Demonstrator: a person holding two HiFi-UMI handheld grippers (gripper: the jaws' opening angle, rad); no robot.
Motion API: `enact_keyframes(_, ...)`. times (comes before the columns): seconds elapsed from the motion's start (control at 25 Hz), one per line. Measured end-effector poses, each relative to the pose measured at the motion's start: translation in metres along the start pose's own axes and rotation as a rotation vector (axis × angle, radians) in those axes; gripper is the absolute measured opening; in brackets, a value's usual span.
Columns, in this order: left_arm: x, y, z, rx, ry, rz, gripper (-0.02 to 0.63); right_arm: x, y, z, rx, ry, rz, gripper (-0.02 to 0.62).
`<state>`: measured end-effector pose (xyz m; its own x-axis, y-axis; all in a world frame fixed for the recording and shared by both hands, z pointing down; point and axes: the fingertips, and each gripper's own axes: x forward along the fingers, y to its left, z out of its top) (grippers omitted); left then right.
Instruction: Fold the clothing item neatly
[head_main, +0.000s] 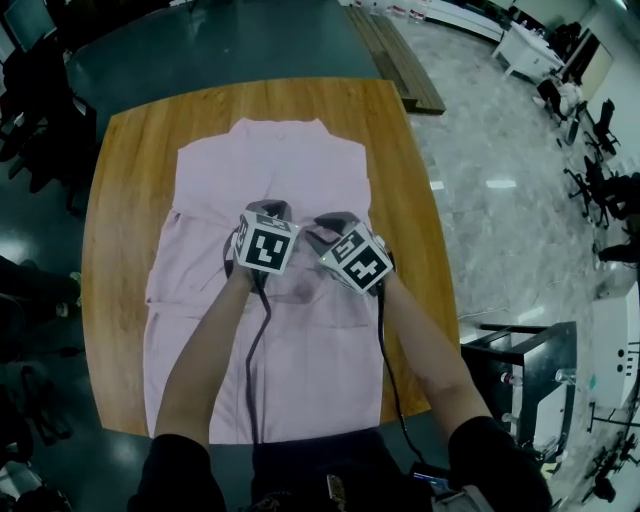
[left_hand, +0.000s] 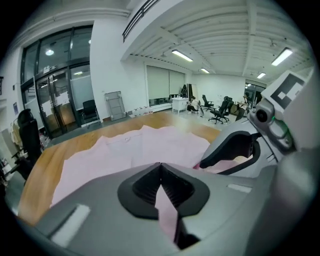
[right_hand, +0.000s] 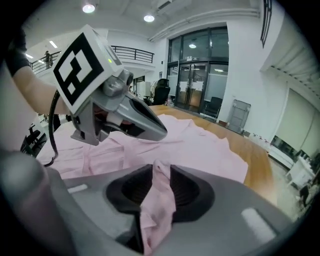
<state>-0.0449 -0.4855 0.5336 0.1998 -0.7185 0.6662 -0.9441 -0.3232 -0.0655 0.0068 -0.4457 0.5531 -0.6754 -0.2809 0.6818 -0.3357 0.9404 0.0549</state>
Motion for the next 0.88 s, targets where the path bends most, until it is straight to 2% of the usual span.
enact_keyframes(0.12, 0.017, -0.034, 0.024, 0.075, -0.029, -0.062, 0.019, -0.026, -0.019, -0.018, 0.041, 0.006, -0.053, 0.1)
enact_keyframes(0.24, 0.037, -0.078, 0.042, 0.168, -0.031, -0.148, 0.128, -0.048, -0.042, -0.043, 0.098, 0.006, -0.109, 0.1)
enact_keyframes(0.32, 0.054, -0.103, 0.044, 0.241, -0.004, -0.178, 0.167, -0.058, -0.049, -0.059, 0.126, 0.009, -0.116, 0.1)
enact_keyframes(0.44, 0.08, -0.126, 0.032, 0.319, 0.079, -0.191, 0.176, -0.059, -0.048, -0.077, 0.156, 0.017, -0.096, 0.097)
enact_keyframes(0.48, 0.087, -0.127, 0.026, 0.321, 0.106, -0.184, 0.158, -0.056, -0.047, -0.082, 0.164, 0.023, -0.087, 0.095)
enact_keyframes(0.52, 0.091, -0.125, 0.021, 0.305, 0.123, -0.174, 0.073, -0.051, -0.045, -0.087, 0.17, 0.031, -0.077, 0.093)
enact_keyframes(0.56, 0.092, -0.121, 0.019, 0.276, 0.127, -0.164, 0.023, -0.045, -0.043, -0.092, 0.174, 0.044, -0.07, 0.092)
enact_keyframes(0.68, 0.081, -0.1, 0.026, 0.185, 0.075, -0.121, 0.021, -0.036, -0.042, -0.107, 0.179, 0.113, -0.063, 0.089)
enact_keyframes(0.88, 0.041, -0.025, 0.045, 0.053, -0.051, 0.03, 0.021, -0.036, -0.048, -0.123, 0.207, 0.192, -0.092, 0.086)
